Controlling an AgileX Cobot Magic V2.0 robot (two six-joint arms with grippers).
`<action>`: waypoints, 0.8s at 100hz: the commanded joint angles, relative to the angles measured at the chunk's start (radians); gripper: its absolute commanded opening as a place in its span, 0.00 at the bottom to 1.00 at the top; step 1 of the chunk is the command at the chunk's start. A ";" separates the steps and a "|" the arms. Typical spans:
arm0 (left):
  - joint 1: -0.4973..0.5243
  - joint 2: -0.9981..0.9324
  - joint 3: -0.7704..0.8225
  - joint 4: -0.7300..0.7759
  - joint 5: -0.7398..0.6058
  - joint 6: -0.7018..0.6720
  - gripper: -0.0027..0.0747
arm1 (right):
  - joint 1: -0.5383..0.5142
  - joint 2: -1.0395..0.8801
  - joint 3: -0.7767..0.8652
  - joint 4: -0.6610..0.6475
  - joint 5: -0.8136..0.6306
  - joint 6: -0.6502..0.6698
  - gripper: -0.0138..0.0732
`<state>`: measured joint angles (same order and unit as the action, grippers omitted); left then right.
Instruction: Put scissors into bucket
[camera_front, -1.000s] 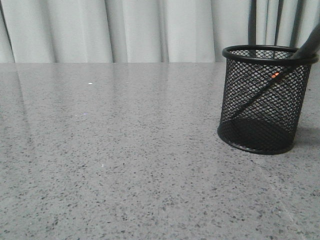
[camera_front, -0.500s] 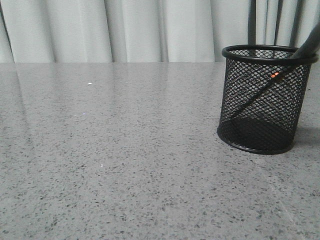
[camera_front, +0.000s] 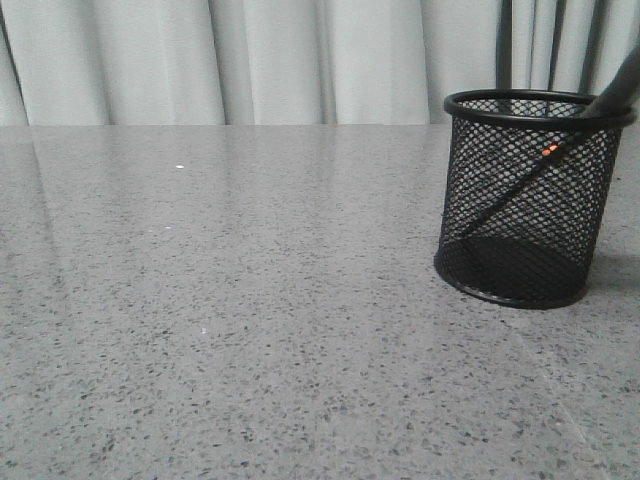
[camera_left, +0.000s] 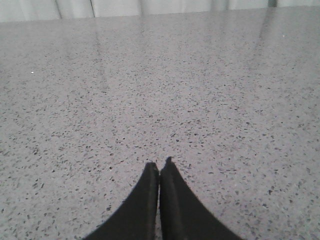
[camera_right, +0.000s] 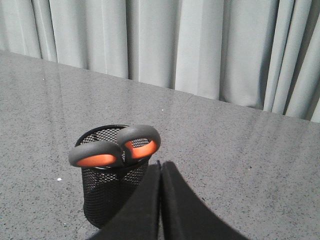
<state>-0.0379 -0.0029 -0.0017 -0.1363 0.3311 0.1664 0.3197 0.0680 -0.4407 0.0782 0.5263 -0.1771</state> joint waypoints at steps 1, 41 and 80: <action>0.000 -0.026 0.026 -0.003 -0.068 -0.010 0.01 | -0.004 0.013 -0.022 0.001 -0.084 -0.003 0.11; 0.000 -0.026 0.026 -0.003 -0.068 -0.010 0.01 | -0.015 0.013 0.185 -0.001 -0.227 0.016 0.11; 0.000 -0.026 0.026 -0.003 -0.068 -0.010 0.01 | -0.182 -0.105 0.467 0.024 -0.195 0.193 0.11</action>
<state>-0.0379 -0.0029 -0.0017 -0.1363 0.3311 0.1664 0.1661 0.0029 0.0119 0.0828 0.3178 0.0071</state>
